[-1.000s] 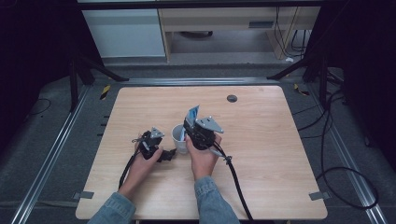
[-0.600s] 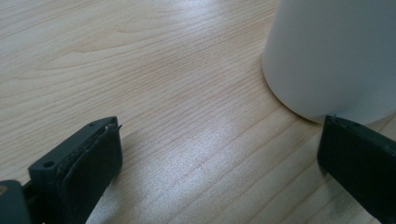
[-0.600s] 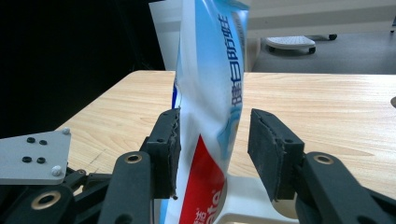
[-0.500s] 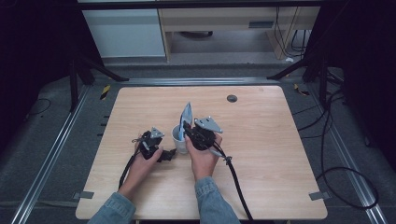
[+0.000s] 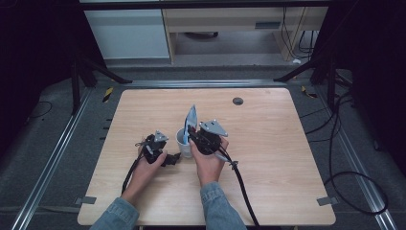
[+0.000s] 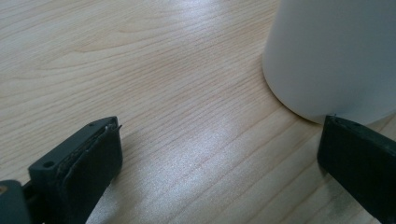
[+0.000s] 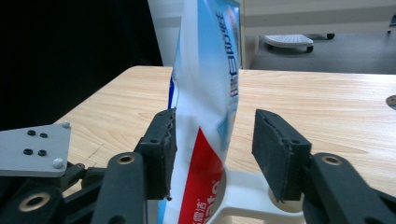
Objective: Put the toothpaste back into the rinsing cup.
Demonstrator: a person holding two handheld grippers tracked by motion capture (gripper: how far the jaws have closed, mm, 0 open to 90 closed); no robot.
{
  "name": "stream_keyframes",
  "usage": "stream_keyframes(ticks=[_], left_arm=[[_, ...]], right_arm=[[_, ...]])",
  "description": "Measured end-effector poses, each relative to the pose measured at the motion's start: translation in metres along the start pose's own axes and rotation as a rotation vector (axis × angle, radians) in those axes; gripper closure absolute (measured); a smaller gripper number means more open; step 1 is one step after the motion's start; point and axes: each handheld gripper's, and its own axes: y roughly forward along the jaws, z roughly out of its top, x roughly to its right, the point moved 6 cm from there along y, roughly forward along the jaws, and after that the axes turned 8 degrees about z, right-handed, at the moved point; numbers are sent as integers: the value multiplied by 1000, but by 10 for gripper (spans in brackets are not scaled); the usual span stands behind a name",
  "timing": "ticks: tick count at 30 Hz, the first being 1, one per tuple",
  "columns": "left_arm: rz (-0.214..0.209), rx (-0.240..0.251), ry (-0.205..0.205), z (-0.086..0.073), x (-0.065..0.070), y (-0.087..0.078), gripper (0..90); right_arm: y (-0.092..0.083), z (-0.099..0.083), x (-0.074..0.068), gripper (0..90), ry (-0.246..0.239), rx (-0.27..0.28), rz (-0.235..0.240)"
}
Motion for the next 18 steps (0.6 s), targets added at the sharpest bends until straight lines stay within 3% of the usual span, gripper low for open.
stream_keyframes(ticks=[9,18], left_arm=[[0,0,0,0,0,0,0],[0,0,0,0,0,0,0]], right_arm=[[-5,2,3,376,-7,-79,-32],[-11,4,5,318,-6,-121,-20]])
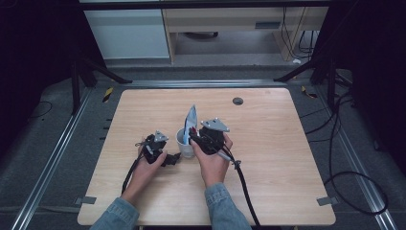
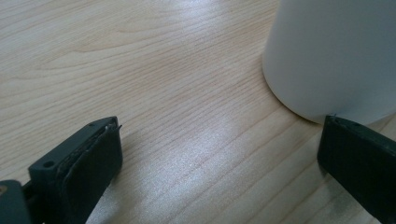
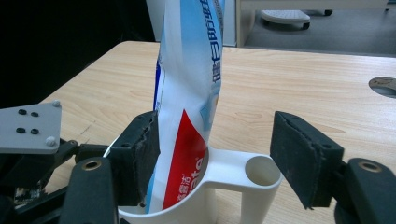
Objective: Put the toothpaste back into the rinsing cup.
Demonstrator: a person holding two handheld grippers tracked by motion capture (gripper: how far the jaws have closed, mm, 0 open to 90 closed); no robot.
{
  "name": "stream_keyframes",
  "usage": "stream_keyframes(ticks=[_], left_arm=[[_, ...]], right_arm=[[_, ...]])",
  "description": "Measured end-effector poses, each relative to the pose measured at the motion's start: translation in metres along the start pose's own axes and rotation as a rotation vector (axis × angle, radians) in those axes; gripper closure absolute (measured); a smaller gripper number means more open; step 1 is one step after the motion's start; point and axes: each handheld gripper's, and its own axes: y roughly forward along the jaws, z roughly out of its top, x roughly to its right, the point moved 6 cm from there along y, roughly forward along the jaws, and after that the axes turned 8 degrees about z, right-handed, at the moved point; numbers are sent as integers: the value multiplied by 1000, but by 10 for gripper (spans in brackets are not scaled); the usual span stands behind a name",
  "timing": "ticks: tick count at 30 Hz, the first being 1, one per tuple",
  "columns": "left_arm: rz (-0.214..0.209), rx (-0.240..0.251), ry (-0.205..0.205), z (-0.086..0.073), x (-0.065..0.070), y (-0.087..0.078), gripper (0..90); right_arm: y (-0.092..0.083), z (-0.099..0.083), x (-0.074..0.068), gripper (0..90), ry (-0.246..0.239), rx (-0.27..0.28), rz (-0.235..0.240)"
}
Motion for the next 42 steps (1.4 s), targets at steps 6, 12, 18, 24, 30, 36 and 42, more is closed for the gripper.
stream_keyframes(ticks=[6,12,18,24,30,36,42], left_arm=[[0,0,0,0,0,0,0],[1,0,0,0,0,0,0],[0,0,0,0,0,0,0],[1,1,0,0,0,0,0],[0,1,-1,0,0,0,0],[1,1,1,0,0,0,0],[0,-3,2,-1,0,-1,0]], right_arm=[[-3,3,2,267,-28,-27,8],[-6,6,7,199,-80,-90,24],[-14,10,17,134,-122,-152,19],[-22,14,26,112,-120,-162,27],[-32,16,40,93,-138,-184,10],[-43,14,57,99,-157,-201,-28],[-56,9,84,113,-154,-219,-62]])
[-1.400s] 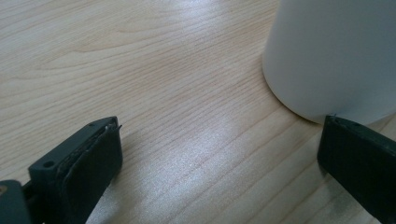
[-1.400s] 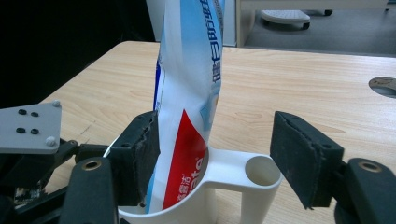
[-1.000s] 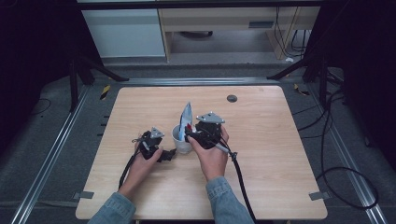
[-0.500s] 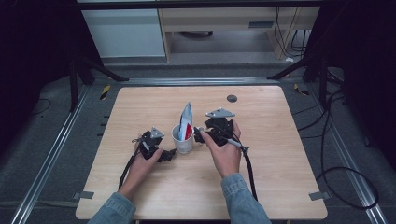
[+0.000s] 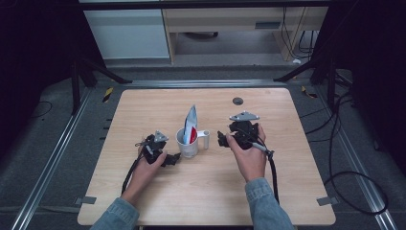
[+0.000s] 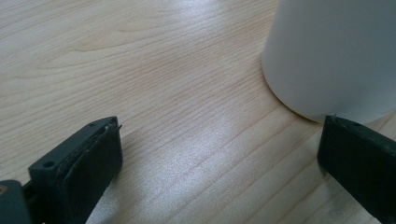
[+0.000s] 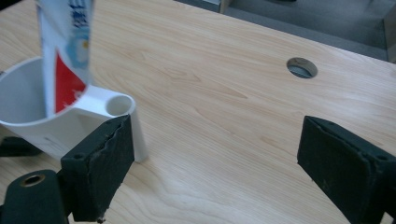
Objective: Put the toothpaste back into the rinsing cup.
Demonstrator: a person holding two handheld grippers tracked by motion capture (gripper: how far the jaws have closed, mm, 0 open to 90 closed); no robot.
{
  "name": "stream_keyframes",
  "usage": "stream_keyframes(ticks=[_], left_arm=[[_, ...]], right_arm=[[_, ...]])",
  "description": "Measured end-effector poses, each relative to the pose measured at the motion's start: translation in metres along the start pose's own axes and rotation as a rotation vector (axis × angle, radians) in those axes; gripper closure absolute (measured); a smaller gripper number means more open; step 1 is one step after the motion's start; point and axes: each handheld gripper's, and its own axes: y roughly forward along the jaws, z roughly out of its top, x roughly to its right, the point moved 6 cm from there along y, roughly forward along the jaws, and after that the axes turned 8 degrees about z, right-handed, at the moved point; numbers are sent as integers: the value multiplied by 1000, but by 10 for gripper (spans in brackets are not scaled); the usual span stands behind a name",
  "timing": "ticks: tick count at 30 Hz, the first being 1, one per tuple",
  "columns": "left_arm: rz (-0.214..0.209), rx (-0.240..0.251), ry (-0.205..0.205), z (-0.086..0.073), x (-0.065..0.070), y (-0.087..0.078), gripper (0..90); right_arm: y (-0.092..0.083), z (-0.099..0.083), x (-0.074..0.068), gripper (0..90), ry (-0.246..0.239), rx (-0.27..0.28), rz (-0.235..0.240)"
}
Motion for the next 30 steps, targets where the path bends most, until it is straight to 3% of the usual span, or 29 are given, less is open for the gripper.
stream_keyframes(ticks=[13,30], left_arm=[[0,0,0,0,0,0,0],[0,0,-1,0,0,0,0]], right_arm=[[-3,-29,41,130,-36,-36,-61],[13,-64,61,138,10,-95,-64]])
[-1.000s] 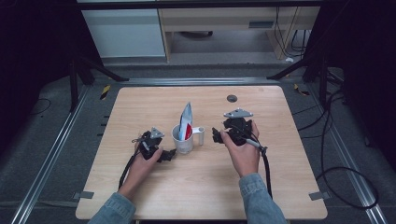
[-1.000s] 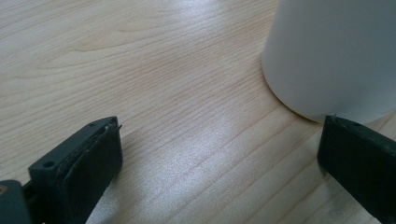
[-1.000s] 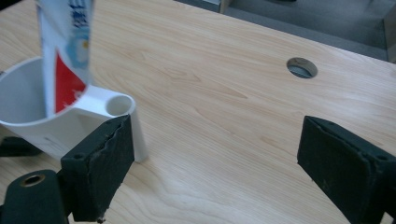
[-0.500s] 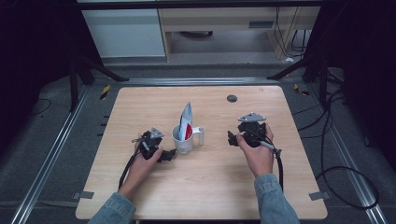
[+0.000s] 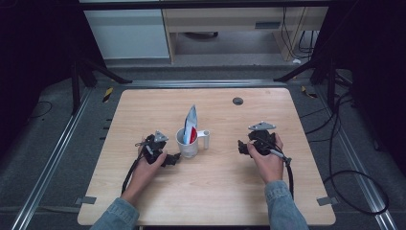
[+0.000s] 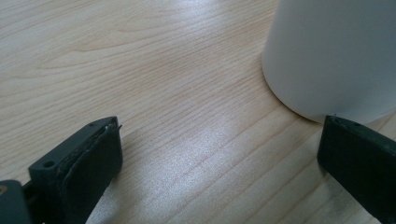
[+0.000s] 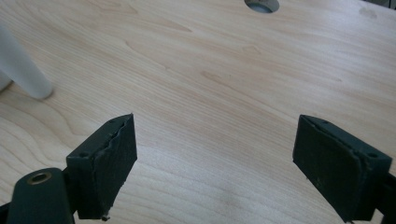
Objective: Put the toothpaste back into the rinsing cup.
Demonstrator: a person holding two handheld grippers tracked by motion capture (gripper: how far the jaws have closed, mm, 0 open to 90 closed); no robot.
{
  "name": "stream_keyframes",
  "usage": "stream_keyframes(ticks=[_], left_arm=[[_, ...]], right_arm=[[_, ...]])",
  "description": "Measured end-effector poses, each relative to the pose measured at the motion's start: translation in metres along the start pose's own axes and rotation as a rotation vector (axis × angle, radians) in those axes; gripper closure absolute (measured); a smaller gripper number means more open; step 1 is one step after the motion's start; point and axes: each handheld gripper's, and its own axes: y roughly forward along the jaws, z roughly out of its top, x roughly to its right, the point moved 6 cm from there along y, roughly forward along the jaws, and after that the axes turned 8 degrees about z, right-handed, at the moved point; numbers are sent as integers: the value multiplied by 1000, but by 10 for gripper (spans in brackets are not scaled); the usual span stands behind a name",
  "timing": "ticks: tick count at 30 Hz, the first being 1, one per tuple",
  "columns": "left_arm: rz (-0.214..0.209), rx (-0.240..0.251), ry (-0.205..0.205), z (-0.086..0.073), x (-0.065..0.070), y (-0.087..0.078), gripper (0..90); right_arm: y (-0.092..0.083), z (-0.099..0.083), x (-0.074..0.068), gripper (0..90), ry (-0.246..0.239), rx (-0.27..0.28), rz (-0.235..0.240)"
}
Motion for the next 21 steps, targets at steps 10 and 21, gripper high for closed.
stream_keyframes(ticks=[10,21], left_arm=[[0,0,0,0,0,0,0],[0,0,1,0,0,0,0]], right_arm=[[10,-16,8,134,22,-22,3],[21,-18,16,131,60,-3,10]])
